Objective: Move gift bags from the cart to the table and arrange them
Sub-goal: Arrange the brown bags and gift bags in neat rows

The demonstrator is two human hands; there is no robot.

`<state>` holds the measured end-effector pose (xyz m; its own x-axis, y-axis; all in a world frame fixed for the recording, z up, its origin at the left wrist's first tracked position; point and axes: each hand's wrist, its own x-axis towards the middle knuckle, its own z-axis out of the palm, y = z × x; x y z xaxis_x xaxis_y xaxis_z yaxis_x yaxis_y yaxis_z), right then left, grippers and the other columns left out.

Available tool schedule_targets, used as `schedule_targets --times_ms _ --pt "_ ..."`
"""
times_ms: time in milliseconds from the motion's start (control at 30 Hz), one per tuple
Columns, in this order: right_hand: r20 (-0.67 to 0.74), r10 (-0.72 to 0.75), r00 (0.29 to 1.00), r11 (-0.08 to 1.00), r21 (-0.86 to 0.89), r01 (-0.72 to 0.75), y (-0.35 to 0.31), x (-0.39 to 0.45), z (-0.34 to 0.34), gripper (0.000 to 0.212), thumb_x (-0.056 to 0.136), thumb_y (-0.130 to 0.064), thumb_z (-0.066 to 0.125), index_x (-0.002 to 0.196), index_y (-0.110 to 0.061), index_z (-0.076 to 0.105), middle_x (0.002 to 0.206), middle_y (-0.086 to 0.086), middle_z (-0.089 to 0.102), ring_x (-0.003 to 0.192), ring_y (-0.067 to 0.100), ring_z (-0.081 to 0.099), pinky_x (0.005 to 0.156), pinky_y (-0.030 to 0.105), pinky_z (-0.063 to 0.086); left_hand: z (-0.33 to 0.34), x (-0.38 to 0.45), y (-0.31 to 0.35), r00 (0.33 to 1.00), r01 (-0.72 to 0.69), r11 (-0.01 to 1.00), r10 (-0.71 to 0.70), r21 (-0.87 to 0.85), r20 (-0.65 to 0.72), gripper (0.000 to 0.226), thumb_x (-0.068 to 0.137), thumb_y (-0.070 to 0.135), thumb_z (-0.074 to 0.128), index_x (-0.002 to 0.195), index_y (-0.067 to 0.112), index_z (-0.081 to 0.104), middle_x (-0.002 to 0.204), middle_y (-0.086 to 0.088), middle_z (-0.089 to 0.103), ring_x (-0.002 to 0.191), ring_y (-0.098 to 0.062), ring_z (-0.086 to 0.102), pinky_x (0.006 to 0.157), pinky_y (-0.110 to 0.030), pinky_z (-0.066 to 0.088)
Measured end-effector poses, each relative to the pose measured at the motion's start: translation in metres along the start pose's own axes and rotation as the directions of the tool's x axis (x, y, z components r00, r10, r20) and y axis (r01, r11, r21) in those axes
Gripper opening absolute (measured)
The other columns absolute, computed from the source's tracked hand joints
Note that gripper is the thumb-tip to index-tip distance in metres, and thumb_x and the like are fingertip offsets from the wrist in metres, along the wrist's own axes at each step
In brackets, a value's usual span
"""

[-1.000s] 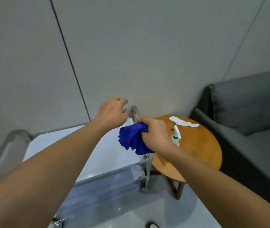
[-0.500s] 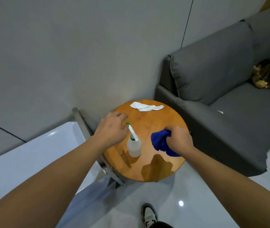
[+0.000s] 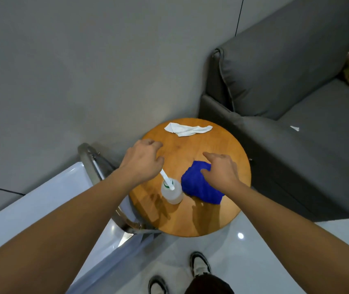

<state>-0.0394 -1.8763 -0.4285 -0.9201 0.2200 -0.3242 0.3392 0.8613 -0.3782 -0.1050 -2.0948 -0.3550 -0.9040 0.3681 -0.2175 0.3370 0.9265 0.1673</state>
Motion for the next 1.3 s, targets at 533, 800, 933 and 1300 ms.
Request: schedule_targets --times_ms 533,800,933,1300 --pt "-0.474 0.516 0.713 0.846 0.149 -0.513 0.087 -0.233 -0.116 0.069 0.097 -0.051 0.056 0.157 -0.034 0.025 0.162 0.005 0.031 0.148 0.031 0.023 0.118 0.053 0.024 -0.032 -0.035 0.259 0.664 -0.745 0.663 0.748 0.080 -0.018 0.046 0.096 0.039 0.051 0.138 0.020 0.053 0.139 -0.006 0.052 0.127 -0.031 0.046 0.100 -0.046 0.043" --pt "-0.497 0.830 0.252 0.486 0.423 -0.765 0.162 -0.475 -0.083 0.067 0.098 -0.050 0.052 0.156 -0.030 0.027 0.161 0.002 0.032 0.147 0.028 0.025 0.116 0.049 0.024 0.016 -0.226 0.430 0.215 -0.976 0.209 0.970 0.060 0.116 0.050 0.100 0.041 0.047 0.146 0.021 0.045 0.144 -0.004 0.050 0.129 -0.029 0.047 0.104 -0.047 0.045" --pt "-0.472 0.881 0.019 0.298 0.525 -0.798 0.198 -0.601 -0.054 0.065 0.097 -0.050 0.054 0.154 -0.030 0.030 0.156 0.000 0.037 0.143 0.026 0.029 0.114 0.049 0.028 0.051 -0.336 0.511 -0.001 -0.997 -0.012 0.989 0.074 0.146 0.048 0.099 0.039 0.046 0.142 0.018 0.049 0.138 -0.007 0.054 0.126 -0.031 0.048 0.101 -0.045 0.045" --pt "-0.250 0.924 -0.289 -0.017 0.729 -0.684 0.272 -0.821 0.025 0.065 0.098 -0.046 0.056 0.155 -0.031 0.030 0.158 -0.001 0.035 0.145 0.028 0.029 0.115 0.051 0.028 0.143 -0.557 0.624 -0.309 -0.948 -0.319 0.917 0.000 0.254 0.030 0.099 0.043 0.049 0.122 0.025 0.056 0.119 0.001 0.058 0.109 -0.021 0.054 0.086 -0.036 0.048"
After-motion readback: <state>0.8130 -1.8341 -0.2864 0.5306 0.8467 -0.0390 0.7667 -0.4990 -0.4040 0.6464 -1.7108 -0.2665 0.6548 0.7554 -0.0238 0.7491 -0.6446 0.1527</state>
